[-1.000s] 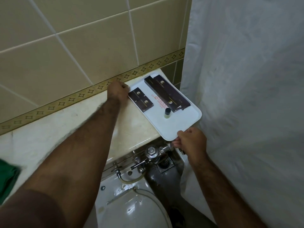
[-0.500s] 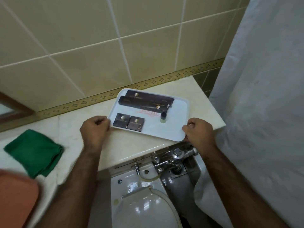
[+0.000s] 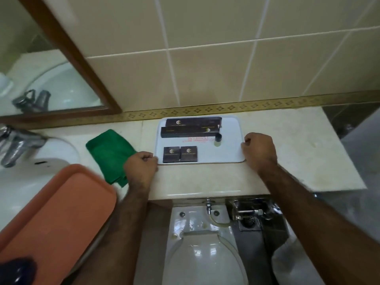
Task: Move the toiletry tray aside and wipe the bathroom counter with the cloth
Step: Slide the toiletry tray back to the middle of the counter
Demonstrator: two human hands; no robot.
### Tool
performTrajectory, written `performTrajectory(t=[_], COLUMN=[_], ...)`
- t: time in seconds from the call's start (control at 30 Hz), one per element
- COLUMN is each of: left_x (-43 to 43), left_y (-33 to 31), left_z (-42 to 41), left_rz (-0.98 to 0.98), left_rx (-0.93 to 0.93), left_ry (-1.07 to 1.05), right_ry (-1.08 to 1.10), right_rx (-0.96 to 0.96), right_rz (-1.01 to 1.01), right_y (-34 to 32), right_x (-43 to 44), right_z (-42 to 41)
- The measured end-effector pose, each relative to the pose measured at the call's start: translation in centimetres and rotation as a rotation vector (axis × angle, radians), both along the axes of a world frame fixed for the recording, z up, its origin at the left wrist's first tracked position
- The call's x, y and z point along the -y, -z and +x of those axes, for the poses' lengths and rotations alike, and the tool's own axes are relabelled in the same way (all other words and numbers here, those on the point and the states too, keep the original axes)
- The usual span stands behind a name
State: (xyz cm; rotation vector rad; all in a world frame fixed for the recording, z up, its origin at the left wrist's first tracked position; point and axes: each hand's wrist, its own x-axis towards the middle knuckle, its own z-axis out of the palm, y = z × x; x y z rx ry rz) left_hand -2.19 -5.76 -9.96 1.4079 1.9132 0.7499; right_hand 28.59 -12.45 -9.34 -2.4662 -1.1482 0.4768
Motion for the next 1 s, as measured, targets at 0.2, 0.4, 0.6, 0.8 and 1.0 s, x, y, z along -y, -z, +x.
performTrajectory(t=[0.2, 0.4, 0.6, 0.8, 1.0], left_x=[-1.8, -3.2, -5.6, -9.6, -11.6], left_y=[0.4, 0.2, -2.6, -4.5, -3.6], left_z=[0.5, 0.3, -2.0, -11.2, -15.2], left_rz=[-0.052, -0.054, -0.04, 0.017, -0.149], left_rx=[-0.149, -0.328, -0.341, -0.484, -0.548], left_ry=[0.061, 0.175, 0.117, 0.066, 0.165], right_ry=[0.084, 0.089, -0.098, -0.618, -0.701], right_rx=[0.0, -0.03, 0.127, -0.134, 0.028], right_rz=[0.075, 0.077, 0.444, 0.278, -0.07], right_y=[0.6, 0.5, -3.5, -4.9, -2.8], right_x=[-1.6, -1.7, -2.3, -6.0, -9.0], right_z=[-0.1, -0.2, -6.7, -21.1, -29.1])
